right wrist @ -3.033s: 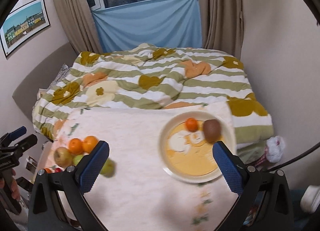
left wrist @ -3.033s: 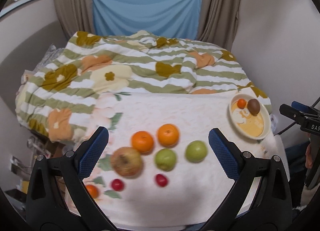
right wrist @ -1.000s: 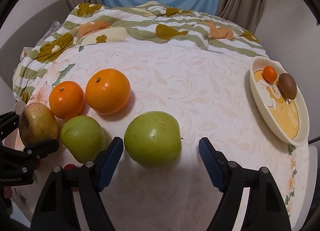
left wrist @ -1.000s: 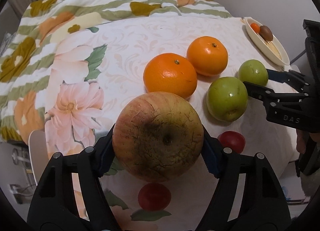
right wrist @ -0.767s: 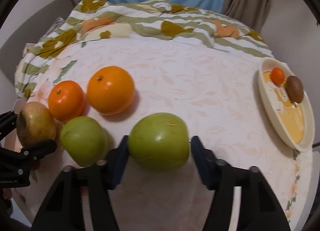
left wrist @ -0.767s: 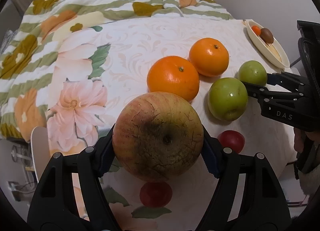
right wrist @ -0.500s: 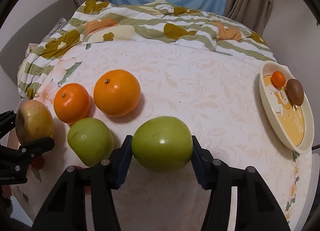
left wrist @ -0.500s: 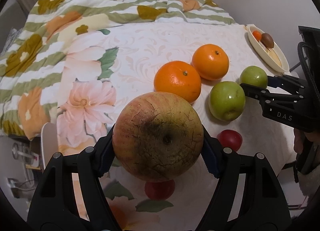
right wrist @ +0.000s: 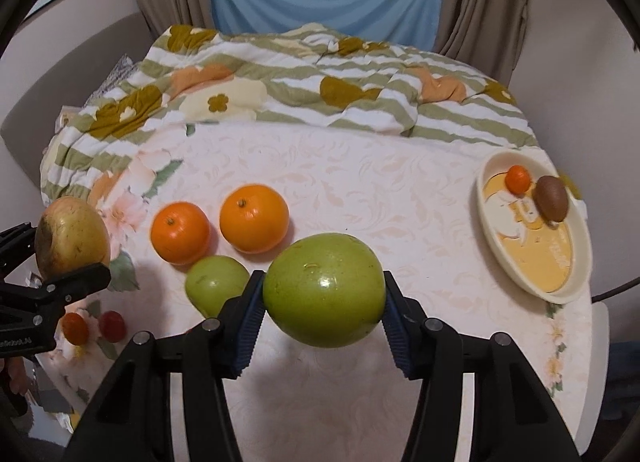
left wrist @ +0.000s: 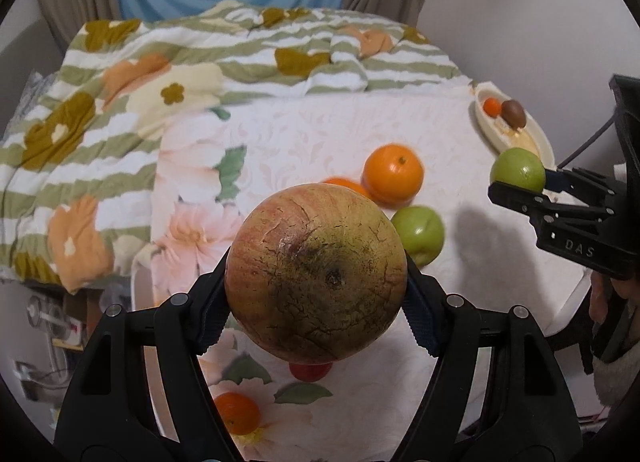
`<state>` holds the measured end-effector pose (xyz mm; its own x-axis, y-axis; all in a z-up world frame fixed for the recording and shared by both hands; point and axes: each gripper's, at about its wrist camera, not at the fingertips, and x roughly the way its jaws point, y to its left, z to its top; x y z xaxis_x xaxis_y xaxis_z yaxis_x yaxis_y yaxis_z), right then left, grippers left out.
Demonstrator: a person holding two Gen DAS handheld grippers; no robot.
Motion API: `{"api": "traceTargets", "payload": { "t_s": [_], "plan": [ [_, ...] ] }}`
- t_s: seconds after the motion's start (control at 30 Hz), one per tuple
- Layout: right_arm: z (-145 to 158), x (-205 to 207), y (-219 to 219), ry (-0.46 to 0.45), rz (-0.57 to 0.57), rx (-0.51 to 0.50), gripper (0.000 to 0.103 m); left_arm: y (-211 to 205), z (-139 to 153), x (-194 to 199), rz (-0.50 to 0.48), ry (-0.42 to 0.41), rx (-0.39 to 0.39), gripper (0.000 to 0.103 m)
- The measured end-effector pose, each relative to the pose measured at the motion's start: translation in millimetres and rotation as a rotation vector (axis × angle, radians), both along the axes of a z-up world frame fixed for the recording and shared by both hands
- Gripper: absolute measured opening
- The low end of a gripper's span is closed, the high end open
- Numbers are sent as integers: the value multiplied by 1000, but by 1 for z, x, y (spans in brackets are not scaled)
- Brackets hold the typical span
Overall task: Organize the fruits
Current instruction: 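Carry the large apple to the plate and release it with the left tool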
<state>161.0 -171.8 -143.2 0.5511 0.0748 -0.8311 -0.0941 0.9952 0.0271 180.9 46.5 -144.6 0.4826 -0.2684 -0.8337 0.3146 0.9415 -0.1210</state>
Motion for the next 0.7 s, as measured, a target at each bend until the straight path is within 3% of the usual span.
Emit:
{"api": "traceTargets", "payload": {
  "t_s": [0.33,0.7],
  "plan": [
    [46,-26,-24,-70,-92,12,51,-19,54,0,-45,-79,-48,81],
    [71,-37,-85,-128,-154,18,51,-80,82,4,-85,-124,-87,81]
  ]
}}
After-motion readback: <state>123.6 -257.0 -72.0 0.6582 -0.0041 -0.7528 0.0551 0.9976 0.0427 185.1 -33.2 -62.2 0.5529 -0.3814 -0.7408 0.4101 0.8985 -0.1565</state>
